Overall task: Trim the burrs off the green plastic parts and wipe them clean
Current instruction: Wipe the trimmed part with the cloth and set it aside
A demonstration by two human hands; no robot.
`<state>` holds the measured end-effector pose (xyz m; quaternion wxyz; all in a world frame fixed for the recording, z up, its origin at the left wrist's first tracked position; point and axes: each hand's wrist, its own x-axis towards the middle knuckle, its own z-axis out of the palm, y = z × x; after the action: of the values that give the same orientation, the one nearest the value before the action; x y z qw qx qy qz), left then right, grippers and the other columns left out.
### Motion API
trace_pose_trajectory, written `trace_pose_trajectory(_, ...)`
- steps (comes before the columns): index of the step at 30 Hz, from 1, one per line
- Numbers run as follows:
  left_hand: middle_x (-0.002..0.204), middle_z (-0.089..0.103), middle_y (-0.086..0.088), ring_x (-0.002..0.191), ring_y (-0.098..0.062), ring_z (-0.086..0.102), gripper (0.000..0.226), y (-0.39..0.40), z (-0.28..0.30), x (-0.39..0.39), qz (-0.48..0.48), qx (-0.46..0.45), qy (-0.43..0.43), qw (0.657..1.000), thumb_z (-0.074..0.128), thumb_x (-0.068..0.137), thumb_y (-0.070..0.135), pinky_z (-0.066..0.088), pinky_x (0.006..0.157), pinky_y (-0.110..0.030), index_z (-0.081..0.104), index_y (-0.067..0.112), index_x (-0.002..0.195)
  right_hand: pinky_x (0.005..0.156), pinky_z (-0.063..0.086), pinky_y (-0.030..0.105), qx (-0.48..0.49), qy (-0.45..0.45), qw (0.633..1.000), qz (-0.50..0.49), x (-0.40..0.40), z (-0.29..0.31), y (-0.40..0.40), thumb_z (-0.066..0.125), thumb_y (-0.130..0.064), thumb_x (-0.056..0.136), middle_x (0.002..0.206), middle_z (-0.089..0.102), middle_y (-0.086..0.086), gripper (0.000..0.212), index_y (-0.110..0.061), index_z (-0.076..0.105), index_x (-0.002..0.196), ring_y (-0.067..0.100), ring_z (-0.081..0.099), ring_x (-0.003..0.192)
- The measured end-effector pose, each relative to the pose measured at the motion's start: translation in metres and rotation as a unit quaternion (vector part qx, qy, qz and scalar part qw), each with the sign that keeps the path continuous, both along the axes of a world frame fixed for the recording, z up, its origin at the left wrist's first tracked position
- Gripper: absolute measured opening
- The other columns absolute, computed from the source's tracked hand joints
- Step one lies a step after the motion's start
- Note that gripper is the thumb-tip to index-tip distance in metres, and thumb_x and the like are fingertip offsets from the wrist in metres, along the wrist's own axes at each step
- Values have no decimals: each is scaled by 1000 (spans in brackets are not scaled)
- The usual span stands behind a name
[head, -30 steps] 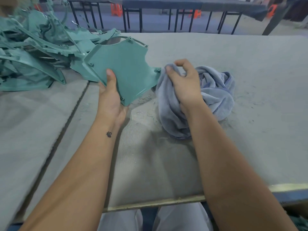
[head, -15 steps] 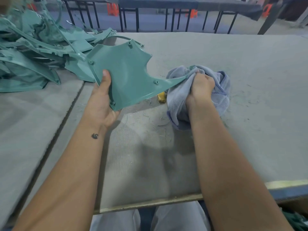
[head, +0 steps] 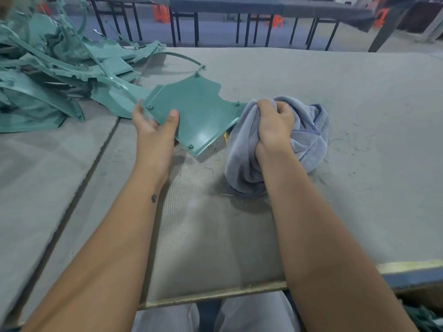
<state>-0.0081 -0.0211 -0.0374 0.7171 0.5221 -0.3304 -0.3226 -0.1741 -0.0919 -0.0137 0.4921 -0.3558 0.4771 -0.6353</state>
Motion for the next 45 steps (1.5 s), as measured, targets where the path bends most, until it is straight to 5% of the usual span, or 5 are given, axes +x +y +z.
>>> trace_pose_trajectory(7,151,38,-7,144,-23,25,45,7,-3,4,109,5,-433,895,43,89,-6,15,120,-31,66,16,121,41,35,13,16,-24,1000,-8,-1,1,-1,58,-7,87,58,40,-4,30,-17,36,69,4,39,40)
trace_pose_trajectory(19,154,32,-5,142,-23,28,76,11,-6,4,-4,90,-631,771,51,71,68,-2,113,-66,28,55,142,51,42,22,31,-82,996,-12,-3,0,-3,58,-10,87,59,44,-4,22,-16,43,72,11,45,53)
trace_pose_trajectory(25,59,59,22,61,1,55,16,11,-2,0,30,46,-407,912,50,91,52,43,60,-30,65,47,86,61,45,24,-82,-38,996,18,4,7,9,54,-9,89,67,52,-6,7,-12,49,85,10,51,65)
trace_pose_trajectory(31,91,75,8,91,-12,71,12,6,8,-4,-5,-3,-56,998,60,93,23,57,83,-32,71,24,89,66,44,23,-278,223,931,80,32,3,29,50,-10,83,72,47,-18,19,-27,43,80,5,47,68)
trace_pose_trajectory(45,111,72,13,106,1,64,50,1,2,-18,-138,-63,44,987,31,96,61,54,82,-17,56,34,129,74,51,37,-333,286,873,213,67,1,47,59,-3,82,77,65,-5,11,-13,62,85,15,62,79)
